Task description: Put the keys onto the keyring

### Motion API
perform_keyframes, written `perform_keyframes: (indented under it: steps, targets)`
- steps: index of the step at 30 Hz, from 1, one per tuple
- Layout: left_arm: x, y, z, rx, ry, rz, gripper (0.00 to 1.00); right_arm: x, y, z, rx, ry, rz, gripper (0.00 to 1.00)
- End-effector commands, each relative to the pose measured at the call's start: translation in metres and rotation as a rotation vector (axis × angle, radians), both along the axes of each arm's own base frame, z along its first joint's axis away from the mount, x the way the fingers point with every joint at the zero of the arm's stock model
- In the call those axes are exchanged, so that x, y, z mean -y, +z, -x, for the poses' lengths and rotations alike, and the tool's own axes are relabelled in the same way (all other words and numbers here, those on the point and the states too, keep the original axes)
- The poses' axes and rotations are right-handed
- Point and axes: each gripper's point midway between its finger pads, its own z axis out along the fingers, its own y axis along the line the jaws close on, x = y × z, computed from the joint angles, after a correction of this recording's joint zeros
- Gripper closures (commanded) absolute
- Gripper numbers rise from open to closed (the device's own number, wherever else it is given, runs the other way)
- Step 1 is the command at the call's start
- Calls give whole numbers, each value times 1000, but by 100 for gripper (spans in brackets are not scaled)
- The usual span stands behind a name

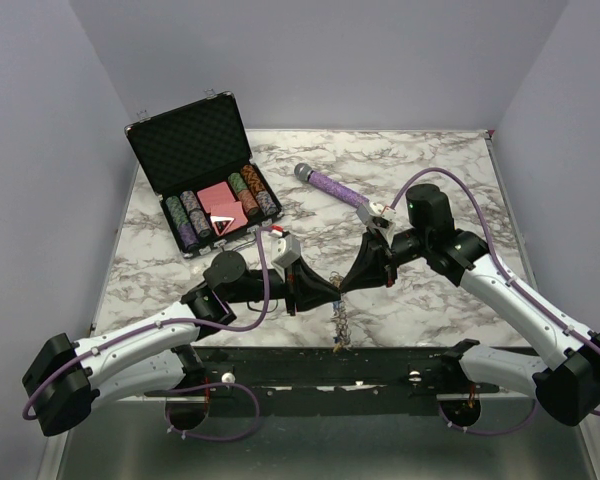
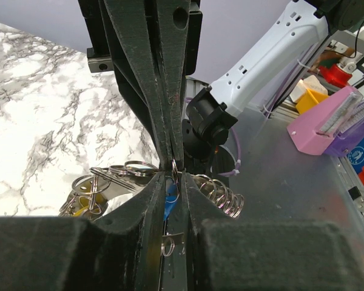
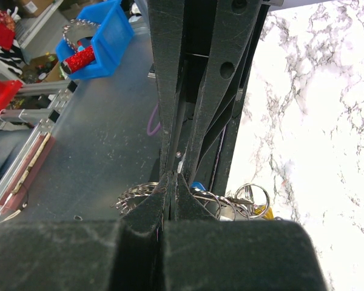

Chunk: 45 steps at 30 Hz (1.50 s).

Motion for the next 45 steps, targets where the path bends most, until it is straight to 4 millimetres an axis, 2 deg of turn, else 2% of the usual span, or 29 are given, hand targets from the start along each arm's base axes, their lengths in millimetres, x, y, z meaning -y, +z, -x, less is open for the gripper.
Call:
perform_keyframes:
  steps: [1,4,5,6,11,13,18,21,25,29,34,45]
  targets:
    - [3,13,-5,3,18,24,76,-1,5,-4,21,-5,-17,100]
    - [4,11,-5,1,15,11,81,-1,3,-4,17,-6,-14,100]
    - [4,10,-5,0,13,4,88,-1,4,-4,20,-6,-15,100]
    - [4,10,-6,4,15,1,100,-1,4,-4,17,-7,-14,100]
    - [-2,3,-7,29,38,-53,100,0,4,-2,6,-7,-11,94]
    - [-7,-1,-7,44,47,-88,100,0,6,-2,6,-8,-9,87]
    - [-18,-14,-3,81,28,-244,100,2,12,-1,22,-3,11,55]
    - [-25,-16,-1,109,1,-341,100,7,9,-5,89,-15,66,47]
    - [-32,-18,-2,144,-30,-464,100,12,-6,-9,92,-16,163,40]
    - [-36,-16,-7,173,-62,-577,100,10,-17,-18,99,-34,214,39]
    - [-34,-12,-14,143,-94,-693,100,2,-16,-18,118,-14,207,41]
    - [-21,-4,-20,91,-143,-756,100,-9,-16,-10,57,13,157,48]
